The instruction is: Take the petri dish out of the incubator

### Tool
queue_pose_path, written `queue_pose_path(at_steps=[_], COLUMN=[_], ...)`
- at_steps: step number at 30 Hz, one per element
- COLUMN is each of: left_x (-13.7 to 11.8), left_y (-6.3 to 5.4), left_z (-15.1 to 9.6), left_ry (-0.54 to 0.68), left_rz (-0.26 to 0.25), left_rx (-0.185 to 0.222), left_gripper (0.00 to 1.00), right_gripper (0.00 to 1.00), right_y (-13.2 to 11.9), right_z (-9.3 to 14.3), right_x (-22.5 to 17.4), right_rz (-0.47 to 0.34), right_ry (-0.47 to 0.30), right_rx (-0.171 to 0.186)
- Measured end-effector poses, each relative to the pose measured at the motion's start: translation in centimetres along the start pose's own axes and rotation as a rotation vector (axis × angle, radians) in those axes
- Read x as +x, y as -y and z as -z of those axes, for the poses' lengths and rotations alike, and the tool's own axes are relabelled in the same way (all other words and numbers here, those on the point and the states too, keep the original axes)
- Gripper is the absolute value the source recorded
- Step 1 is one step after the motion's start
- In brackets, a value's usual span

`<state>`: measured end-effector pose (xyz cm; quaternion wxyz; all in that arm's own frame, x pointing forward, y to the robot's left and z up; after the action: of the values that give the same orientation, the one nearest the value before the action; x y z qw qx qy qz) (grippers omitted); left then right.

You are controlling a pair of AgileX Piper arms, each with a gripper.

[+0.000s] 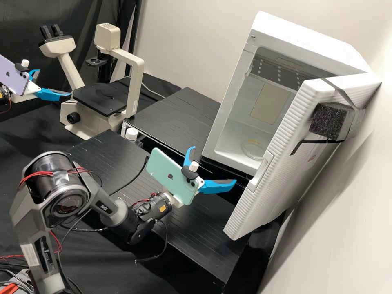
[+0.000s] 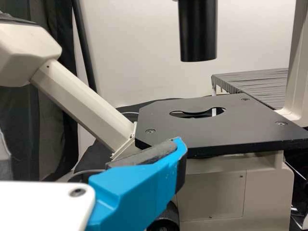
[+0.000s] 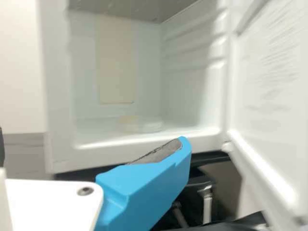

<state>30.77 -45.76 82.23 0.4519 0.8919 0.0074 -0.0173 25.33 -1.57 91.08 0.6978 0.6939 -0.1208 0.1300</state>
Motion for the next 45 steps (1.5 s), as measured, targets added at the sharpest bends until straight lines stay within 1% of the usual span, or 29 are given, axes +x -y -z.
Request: queue_pose_path(at_steps=[5, 13, 19, 22, 26, 29, 31, 33, 39, 45], left_x=[0.0, 0.0, 0.0, 0.0, 0.0, 0.0, 0.0, 0.0, 0.0, 0.0], left_y=[0.0, 0.0, 0.0, 0.0, 0.0, 0.0, 0.0, 0.0, 0.0, 0.0], left_z=[0.0, 0.0, 0.0, 0.0, 0.0, 0.0, 0.0, 0.0, 0.0, 0.0], left_ry=[0.0, 0.0, 0.0, 0.0, 0.0, 0.0, 0.0, 0.0, 0.0, 0.0], left_rz=[0.0, 0.0, 0.0, 0.0, 0.0, 0.0, 0.0, 0.0, 0.0, 0.0], left_rx=[0.0, 0.0, 0.0, 0.0, 0.0, 0.0, 0.0, 0.0, 0.0, 0.0], left_gripper=[1.0, 1.0, 1.0, 1.0, 1.0, 1.0, 1.0, 1.0, 1.0, 1.0], right_gripper=[1.0, 1.0, 1.0, 1.0, 1.0, 1.0, 1.0, 1.0, 1.0, 1.0], right_y=[-0.6, -0.5, -0.8, -1.3, -1.7, -1.6, -1.3, -1.1, 0.0, -0.1], right_z=[-0.6, -2.3, -3.1, -3.3, -3.2, -3.0, -3.1, -3.4, -4.7, -5.1], right_x=[3.0, 7.9, 10.7, 11.7, 12.8, 13.6, 14.0, 14.4, 15.5, 16.8], right_rz=[-0.025, 0.01, 0.013, -0.001, 0.0, 0.031, 0.062, 0.08, 0.123, 0.12], right_ry=[-0.013, 0.044, 0.062, 0.063, 0.03, 0.004, -0.001, 0.009, 0.068, 0.075], right_rx=[-0.013, -0.026, -0.036, -0.041, -0.021, -0.008, -0.011, -0.016, -0.014, -0.022])
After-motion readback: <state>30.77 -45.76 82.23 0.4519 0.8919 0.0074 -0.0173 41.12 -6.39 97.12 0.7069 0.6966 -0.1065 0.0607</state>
